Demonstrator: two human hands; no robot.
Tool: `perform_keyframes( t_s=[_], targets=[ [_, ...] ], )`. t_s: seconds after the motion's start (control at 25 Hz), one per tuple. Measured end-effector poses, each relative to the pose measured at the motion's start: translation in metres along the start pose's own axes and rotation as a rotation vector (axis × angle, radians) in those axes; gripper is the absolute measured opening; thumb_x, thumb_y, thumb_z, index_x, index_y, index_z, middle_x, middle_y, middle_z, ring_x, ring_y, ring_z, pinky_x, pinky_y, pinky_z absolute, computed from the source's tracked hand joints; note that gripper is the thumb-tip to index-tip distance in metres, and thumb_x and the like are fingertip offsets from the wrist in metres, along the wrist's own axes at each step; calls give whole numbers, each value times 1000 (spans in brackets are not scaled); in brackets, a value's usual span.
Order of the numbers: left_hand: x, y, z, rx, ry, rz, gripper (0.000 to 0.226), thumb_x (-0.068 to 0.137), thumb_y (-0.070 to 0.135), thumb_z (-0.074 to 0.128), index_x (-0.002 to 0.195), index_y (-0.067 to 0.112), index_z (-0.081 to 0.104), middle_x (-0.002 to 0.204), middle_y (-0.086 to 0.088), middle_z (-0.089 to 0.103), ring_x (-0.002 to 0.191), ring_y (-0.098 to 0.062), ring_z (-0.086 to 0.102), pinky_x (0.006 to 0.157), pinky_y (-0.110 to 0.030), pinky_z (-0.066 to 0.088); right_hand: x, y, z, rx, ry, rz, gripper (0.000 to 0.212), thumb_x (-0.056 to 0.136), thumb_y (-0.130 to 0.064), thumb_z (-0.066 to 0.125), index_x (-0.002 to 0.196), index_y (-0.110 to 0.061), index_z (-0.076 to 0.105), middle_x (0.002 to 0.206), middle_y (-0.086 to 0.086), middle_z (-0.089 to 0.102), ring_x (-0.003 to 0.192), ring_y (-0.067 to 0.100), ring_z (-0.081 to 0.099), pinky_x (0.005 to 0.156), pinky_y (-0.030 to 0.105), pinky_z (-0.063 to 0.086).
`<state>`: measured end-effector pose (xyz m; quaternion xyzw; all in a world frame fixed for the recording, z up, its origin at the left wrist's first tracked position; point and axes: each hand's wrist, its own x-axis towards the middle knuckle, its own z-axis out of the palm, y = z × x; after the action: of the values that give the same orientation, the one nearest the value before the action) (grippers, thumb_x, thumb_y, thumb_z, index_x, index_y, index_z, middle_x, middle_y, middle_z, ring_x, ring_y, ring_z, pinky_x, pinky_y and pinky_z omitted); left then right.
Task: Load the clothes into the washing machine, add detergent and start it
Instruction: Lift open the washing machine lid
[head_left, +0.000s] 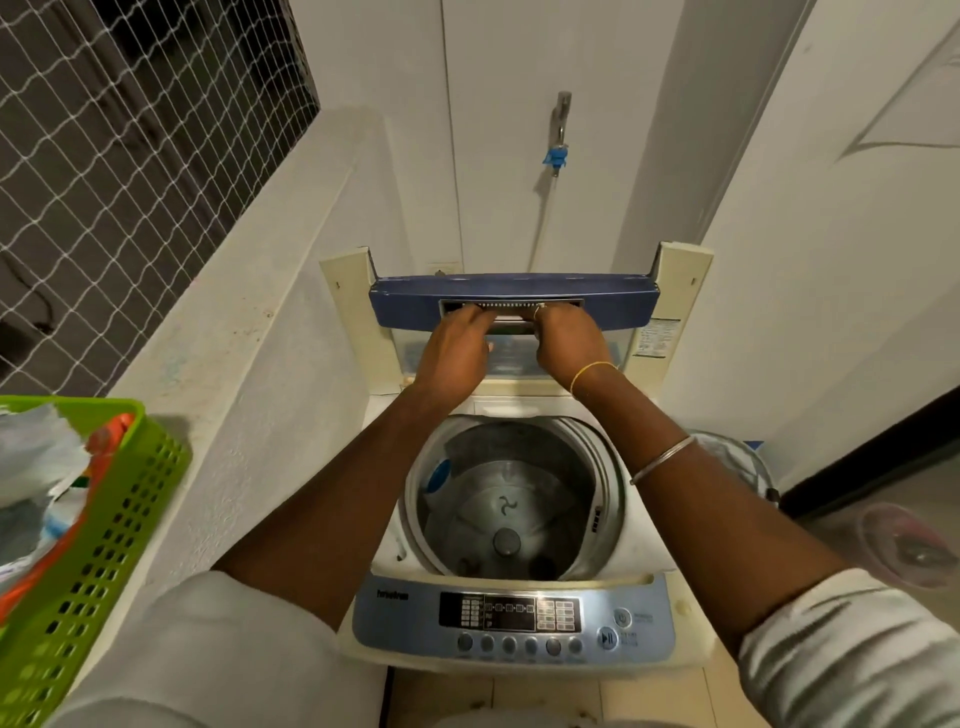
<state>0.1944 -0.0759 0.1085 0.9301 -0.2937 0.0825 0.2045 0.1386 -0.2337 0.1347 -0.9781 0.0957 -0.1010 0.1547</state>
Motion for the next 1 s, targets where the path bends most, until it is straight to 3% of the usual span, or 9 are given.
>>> perform_keyframes(
  t_s=[0.32, 0.48, 0.72, 0.84, 1.0],
  targets=[
    [-4, -6, -2, -36, -83, 38, 60, 92, 11, 66, 147, 17, 43, 148, -6, 47, 138, -25, 43, 115, -38, 35, -4, 5, 10, 146, -11, -50, 44, 89, -2, 67, 130, -18, 62, 124, 12, 65, 113, 31, 61, 103, 40, 50],
    [-13, -5, -9, -55, -140, 54, 61, 94, 10, 64, 149, 19, 39, 151, -5, 42, 141, -25, 39, 115, -39, 35, -24, 8, 3, 246, 62, -79, 39, 93, -6, 62, 130, -19, 63, 126, 11, 66, 115, 32, 62, 103, 39, 49],
    [-33, 4, -20, -137, -33, 48, 45, 98, 14, 59, 142, 19, 49, 145, -4, 53, 130, -23, 53, 108, -32, 43, -62, -1, 8, 281, 158, 0, 37, 95, -18, 62, 132, -21, 60, 129, 7, 64, 117, 27, 61, 102, 36, 47],
    [-61, 7, -10, -184, 14, 24, 41, 101, 20, 54, 141, 16, 51, 144, -5, 55, 130, -23, 53, 109, -34, 41, -91, -4, 20, 278, 109, 49, 45, 96, -23, 61, 140, -18, 53, 139, 9, 57, 127, 28, 53, 108, 37, 41],
    [-108, 4, 24, -170, -105, -4, 50, 101, 29, 52, 146, 11, 43, 152, -10, 44, 140, -28, 41, 116, -40, 36, -134, 0, 48, 210, -39, 85, 59, 97, -38, 57, 149, -14, 39, 152, 10, 44, 142, 27, 36, 116, 37, 30]
  ],
)
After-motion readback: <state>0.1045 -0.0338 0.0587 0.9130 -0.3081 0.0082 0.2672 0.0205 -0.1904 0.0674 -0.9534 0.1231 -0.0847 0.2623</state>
